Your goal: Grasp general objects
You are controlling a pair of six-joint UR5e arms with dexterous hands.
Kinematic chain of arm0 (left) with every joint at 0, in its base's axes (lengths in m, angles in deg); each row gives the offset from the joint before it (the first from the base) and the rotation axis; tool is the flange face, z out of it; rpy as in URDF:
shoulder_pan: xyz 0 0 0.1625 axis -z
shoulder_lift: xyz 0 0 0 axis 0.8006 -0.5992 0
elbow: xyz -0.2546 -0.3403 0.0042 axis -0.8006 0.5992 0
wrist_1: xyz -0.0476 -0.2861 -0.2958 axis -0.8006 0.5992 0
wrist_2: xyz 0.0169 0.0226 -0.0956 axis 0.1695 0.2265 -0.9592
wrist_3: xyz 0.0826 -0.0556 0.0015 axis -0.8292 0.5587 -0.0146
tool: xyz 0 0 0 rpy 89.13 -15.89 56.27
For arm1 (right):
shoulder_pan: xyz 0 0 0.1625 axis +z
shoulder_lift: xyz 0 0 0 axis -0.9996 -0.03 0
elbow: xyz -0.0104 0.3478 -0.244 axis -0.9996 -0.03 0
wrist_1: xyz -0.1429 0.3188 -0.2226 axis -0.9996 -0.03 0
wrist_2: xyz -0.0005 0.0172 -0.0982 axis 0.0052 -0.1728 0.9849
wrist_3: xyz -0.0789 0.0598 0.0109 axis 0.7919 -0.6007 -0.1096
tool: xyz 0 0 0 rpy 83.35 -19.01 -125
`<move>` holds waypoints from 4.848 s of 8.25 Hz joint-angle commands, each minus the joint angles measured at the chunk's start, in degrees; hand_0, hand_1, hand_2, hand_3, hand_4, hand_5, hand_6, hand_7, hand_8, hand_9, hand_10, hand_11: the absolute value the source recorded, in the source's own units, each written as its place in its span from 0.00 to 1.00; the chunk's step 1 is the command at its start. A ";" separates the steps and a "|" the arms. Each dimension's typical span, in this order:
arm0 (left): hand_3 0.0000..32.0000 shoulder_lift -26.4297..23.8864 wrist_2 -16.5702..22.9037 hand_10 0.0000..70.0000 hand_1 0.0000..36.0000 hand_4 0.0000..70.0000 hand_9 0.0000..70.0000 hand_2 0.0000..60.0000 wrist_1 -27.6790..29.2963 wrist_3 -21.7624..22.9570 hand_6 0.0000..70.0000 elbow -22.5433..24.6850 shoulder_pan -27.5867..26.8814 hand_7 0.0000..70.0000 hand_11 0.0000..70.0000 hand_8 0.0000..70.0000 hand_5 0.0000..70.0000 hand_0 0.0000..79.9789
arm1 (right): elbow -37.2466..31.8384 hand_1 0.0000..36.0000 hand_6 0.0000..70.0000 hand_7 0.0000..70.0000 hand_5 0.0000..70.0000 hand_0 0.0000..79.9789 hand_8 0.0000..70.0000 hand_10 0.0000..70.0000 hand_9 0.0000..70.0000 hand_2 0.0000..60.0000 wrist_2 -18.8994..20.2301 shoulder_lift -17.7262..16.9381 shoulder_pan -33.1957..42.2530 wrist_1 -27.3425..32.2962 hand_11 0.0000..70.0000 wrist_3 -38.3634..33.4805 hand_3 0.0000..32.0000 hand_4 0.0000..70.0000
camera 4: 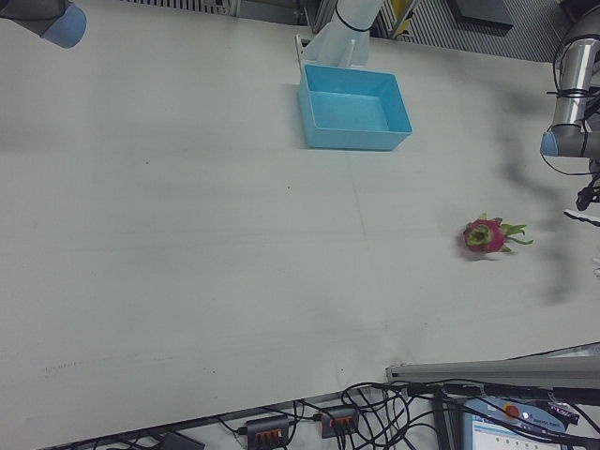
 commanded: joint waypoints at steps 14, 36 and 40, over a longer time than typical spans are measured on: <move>0.00 -6.70 10.31 0.11 1.00 0.19 0.19 1.00 -50.81 -25.51 0.26 30.18 -6.42 0.35 0.23 0.20 1.00 1.00 | 0.20 0.00 0.00 0.00 0.00 0.00 0.00 0.00 0.00 0.00 0.03 -0.02 0.00 -0.14 0.00 -0.06 0.00 0.00; 0.19 -18.97 1.89 0.05 1.00 0.00 0.02 1.00 -67.58 -40.48 0.02 22.62 -12.96 0.07 0.12 0.10 0.49 0.71 | 0.29 0.00 0.00 0.00 0.00 0.00 0.00 0.00 0.00 0.00 0.03 -0.02 0.08 -0.23 0.00 0.03 0.00 0.00; 0.35 -10.89 -6.38 0.04 1.00 0.00 0.00 1.00 -64.68 -40.57 0.00 29.21 -14.02 0.02 0.10 0.09 0.40 0.68 | 0.29 0.00 0.00 0.00 0.00 0.00 0.00 0.00 0.00 0.00 0.03 -0.02 0.08 -0.23 0.00 -0.06 0.00 0.00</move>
